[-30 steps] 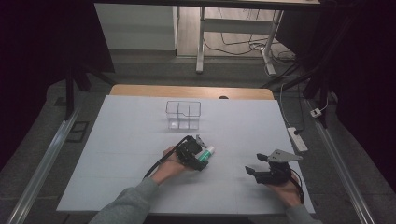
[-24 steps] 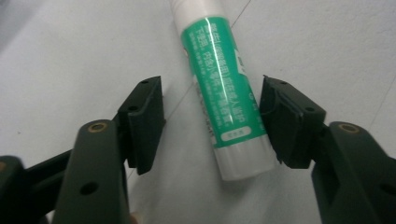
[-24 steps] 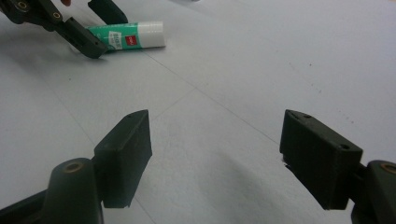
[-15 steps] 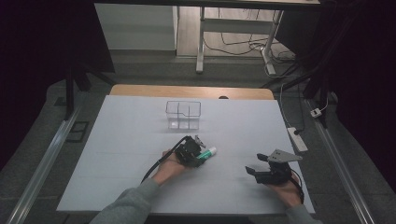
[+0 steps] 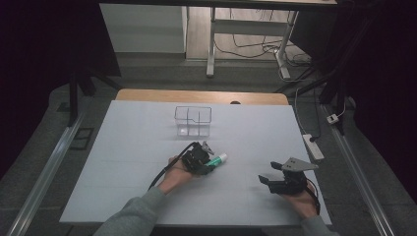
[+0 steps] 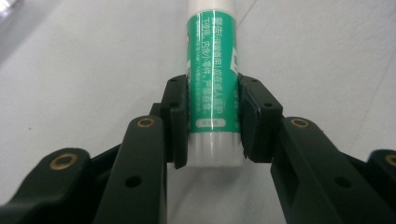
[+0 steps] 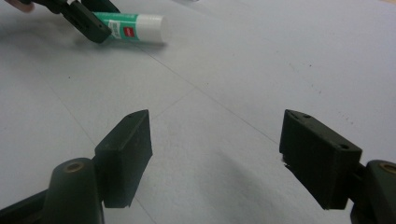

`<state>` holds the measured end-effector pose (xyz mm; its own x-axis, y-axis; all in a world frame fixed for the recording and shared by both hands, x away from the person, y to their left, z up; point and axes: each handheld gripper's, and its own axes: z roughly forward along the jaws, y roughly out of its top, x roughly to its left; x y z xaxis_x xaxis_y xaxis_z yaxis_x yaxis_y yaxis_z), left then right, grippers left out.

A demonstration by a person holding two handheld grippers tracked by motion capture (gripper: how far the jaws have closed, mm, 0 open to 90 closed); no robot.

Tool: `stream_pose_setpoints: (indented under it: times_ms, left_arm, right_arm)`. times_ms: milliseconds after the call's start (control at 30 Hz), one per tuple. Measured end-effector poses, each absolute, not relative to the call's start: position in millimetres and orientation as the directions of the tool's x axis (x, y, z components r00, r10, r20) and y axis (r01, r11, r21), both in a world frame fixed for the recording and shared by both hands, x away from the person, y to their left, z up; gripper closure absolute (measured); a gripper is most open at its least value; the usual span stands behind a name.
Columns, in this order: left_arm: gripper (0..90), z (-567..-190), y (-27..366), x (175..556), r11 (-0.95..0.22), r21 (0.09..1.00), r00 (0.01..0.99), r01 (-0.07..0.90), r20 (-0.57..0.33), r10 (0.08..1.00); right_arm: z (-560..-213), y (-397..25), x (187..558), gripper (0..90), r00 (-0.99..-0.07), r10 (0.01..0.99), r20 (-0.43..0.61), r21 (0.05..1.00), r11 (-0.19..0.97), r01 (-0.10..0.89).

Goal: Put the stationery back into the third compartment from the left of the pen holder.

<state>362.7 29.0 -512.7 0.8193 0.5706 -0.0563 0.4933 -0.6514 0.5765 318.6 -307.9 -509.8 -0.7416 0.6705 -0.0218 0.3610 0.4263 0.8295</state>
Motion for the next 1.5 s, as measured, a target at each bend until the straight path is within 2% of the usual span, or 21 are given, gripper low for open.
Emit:
stream_pose_setpoints:
  times_ms: [600,867,1500]
  left_arm:
    - [65.9,-489.0,60.1,357.3,-0.532,0.706,0.813,0.468,-0.108,0.572]
    - [65.9,-482.2,68.3,350.1,-0.511,0.738,0.82,0.441,-0.099,0.564]
    - [65.8,-472.0,79.4,341.0,-0.464,0.787,0.826,0.406,-0.099,0.555]
  right_arm:
    - [-509.3,-307.4,318.1,24.3,-0.74,0.673,-0.017,0.836,0.415,0.359]
    - [-507.2,-304.2,318.5,24.5,-0.739,0.674,-0.02,0.847,0.404,0.346]
    - [-501.3,-268.6,326.0,24.6,-0.772,0.63,0.079,0.885,0.312,0.345]
